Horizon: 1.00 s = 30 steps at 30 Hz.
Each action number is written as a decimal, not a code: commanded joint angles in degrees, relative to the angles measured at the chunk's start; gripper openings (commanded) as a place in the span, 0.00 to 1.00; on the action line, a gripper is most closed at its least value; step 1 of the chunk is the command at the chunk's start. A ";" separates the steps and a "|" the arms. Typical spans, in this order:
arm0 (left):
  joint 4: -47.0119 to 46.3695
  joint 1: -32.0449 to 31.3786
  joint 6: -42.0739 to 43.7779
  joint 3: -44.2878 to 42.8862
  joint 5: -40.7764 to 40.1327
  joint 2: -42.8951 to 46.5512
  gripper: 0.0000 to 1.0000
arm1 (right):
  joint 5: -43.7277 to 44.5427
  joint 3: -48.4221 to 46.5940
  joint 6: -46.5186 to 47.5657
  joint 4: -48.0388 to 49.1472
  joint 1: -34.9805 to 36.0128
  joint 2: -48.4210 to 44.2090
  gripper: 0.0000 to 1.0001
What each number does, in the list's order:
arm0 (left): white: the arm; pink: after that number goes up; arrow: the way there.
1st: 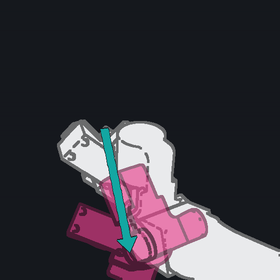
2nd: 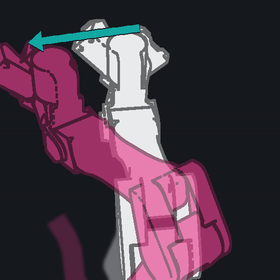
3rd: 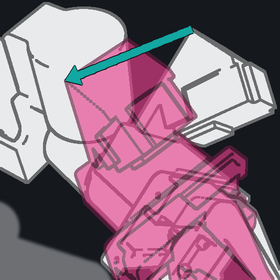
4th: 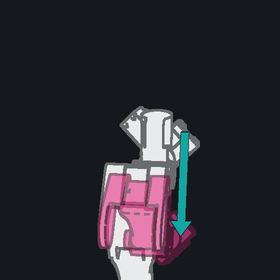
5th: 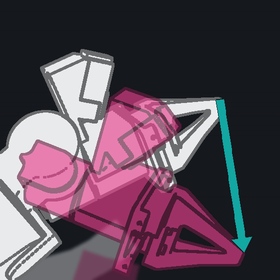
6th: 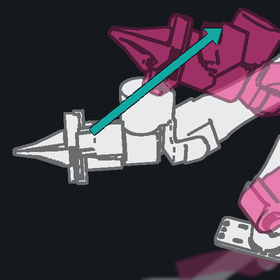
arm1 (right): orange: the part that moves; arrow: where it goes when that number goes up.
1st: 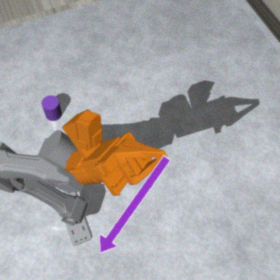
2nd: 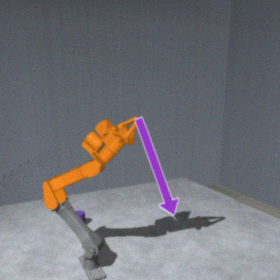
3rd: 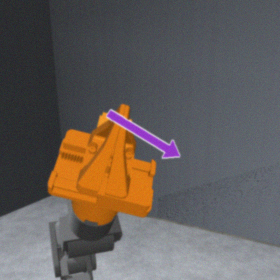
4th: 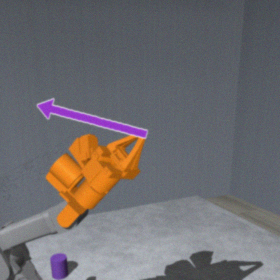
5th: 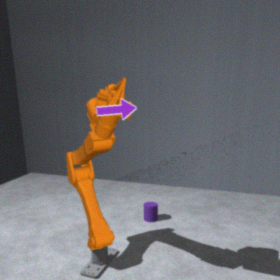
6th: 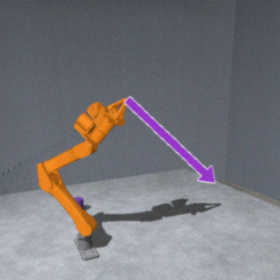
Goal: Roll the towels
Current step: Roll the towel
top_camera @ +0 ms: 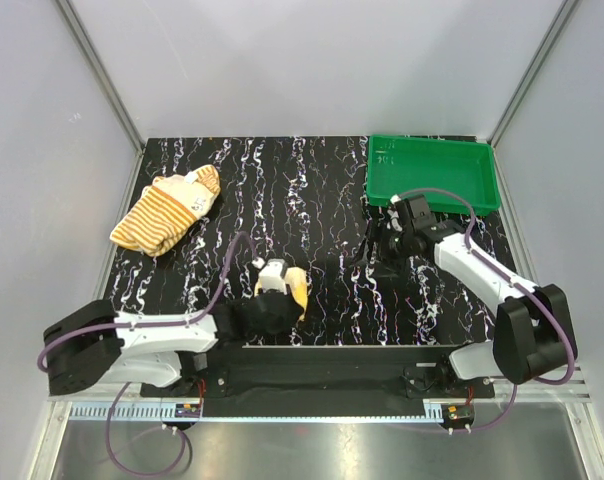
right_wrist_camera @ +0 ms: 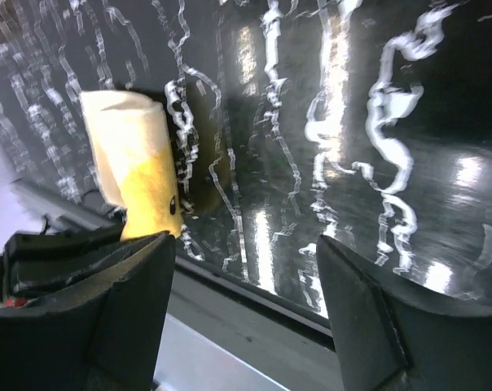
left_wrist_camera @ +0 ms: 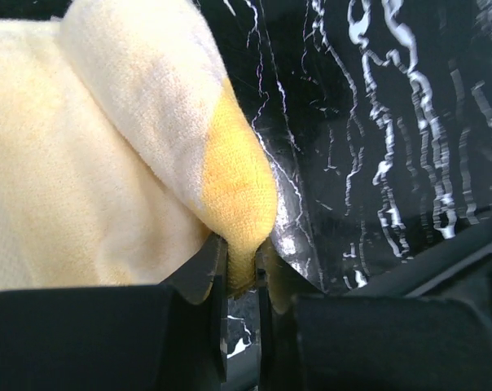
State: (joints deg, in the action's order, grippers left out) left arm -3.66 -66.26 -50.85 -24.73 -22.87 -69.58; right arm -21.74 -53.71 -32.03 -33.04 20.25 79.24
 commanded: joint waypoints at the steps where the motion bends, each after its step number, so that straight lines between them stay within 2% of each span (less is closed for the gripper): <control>1: -12.94 2.53 -6.18 6.35 3.71 6.10 0.00 | -9.71 5.35 -4.52 12.45 0.23 -2.07 0.77; 9: -17.16 3.77 -13.57 14.18 4.42 9.82 0.00 | -18.25 12.84 -10.94 31.08 2.24 1.52 0.77; 17: -22.97 4.03 -19.98 19.98 5.47 9.38 0.00 | -15.70 11.61 -12.88 40.85 12.61 12.14 0.75; 23: -25.60 4.82 -20.96 21.65 7.40 8.41 0.00 | -13.86 9.16 -10.77 44.28 16.83 20.14 0.73; 30: -29.73 6.67 -21.13 22.80 10.13 5.69 0.00 | -13.42 8.36 -9.37 49.64 20.09 24.03 0.71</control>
State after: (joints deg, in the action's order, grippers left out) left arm -29.19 -60.31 -71.22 -3.70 -14.90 -62.59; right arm -36.73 -44.16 -43.35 12.29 39.29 101.89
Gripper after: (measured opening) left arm 0.127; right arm 0.709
